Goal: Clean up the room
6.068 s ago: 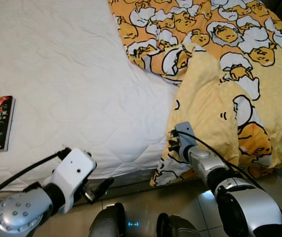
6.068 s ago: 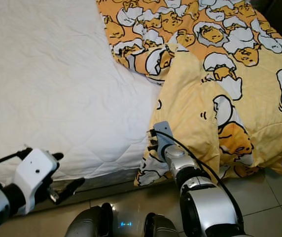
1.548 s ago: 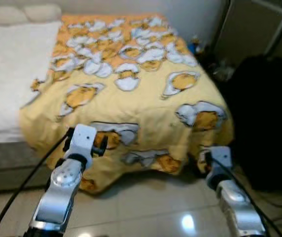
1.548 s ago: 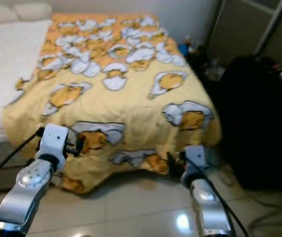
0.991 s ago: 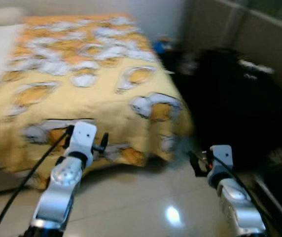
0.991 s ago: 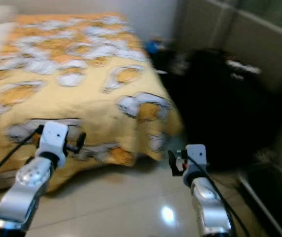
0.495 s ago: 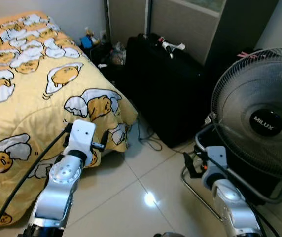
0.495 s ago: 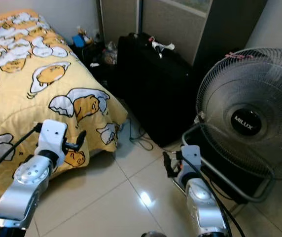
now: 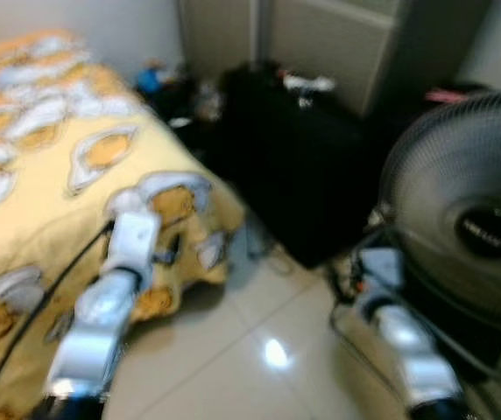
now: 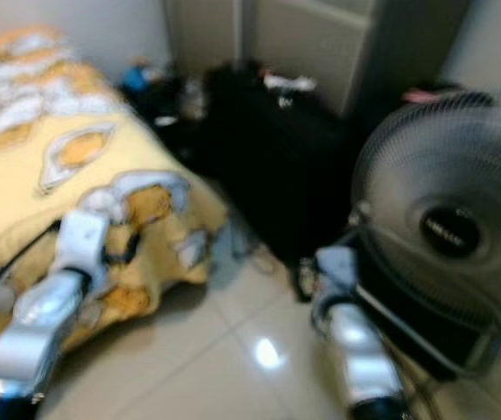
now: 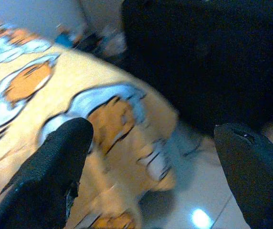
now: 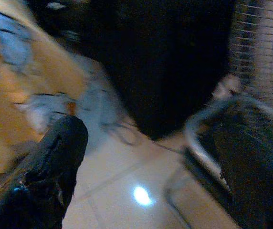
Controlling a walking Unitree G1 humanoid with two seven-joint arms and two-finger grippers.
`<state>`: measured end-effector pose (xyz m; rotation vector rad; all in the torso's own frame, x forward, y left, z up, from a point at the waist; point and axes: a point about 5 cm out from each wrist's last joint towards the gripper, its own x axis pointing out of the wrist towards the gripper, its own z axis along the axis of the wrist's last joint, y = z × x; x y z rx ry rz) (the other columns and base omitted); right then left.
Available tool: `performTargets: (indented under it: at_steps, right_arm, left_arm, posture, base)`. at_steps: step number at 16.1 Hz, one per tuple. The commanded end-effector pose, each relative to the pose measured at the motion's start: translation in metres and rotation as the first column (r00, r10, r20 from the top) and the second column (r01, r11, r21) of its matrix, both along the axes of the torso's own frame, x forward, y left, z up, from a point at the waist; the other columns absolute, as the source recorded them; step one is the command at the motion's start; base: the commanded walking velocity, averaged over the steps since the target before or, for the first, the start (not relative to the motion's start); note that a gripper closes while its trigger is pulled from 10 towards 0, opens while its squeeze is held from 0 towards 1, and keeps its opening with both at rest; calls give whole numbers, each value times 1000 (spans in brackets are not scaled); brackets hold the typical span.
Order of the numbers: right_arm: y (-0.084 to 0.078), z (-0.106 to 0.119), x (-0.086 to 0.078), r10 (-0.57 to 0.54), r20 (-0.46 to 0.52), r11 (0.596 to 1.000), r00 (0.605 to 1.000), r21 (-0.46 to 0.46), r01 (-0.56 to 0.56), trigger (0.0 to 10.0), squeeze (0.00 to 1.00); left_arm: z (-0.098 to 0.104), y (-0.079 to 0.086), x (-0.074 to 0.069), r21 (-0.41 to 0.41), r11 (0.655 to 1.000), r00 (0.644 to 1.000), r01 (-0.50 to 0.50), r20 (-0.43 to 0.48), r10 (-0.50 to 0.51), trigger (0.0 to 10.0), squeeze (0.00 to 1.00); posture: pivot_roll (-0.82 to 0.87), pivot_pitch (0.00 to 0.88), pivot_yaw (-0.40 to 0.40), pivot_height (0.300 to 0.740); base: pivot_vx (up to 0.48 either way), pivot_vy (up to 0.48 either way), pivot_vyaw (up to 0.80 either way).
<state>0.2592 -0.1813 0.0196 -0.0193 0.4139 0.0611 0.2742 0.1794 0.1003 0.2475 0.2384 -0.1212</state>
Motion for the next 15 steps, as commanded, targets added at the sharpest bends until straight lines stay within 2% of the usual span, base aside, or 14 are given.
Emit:
performTargets:
  at_steps: [1, 4, 8, 12, 15]
  right_arm:
    - [5, 4, 4, 5, 24, 1000, 1000, 9, -6, 10000, 0]
    - [3, 6, 5, 4, 30, 1000, 1000, 6, -4, 10000, 0]
    - [10, 5, 2, 21, 34, 1000, 999, 21, -22, 10000, 0]
    - [19, 4, 0, 29, 29, 999, 999, 43, -31, 10000, 0]
    - [18, 1, 1, 18, 35, 999, 999, 34, -19, 10000, 0]
  left_arm:
    - [-3, 11, -2, 16, 1000, 1000, -27, -15, 27, 10000, 663]
    - [-2, 13, 0, 15, 999, 999, -35, -10, 35, 10000, 667]
    - [-5, 18, -3, 26, 999, 999, -35, -18, 36, 10000, 655]
    - [-9, 21, -7, 42, 998, 999, -39, -19, 40, 10000, 643]
    - [-8, 21, -6, 26, 998, 999, -54, 9, 53, 10000, 647]
  posture:
    - [-27, 0, 22, 740]
    - [-34, 0, 24, 740]
    - [-28, 0, 22, 740]
    - [-30, 0, 17, 740]
    - [-29, 0, 15, 740]
  base:
    - [304, 0, -788]
    - [305, 0, -788]
    - [303, 0, -783]
    - [0, 0, -781]
    - [0, 0, -779]
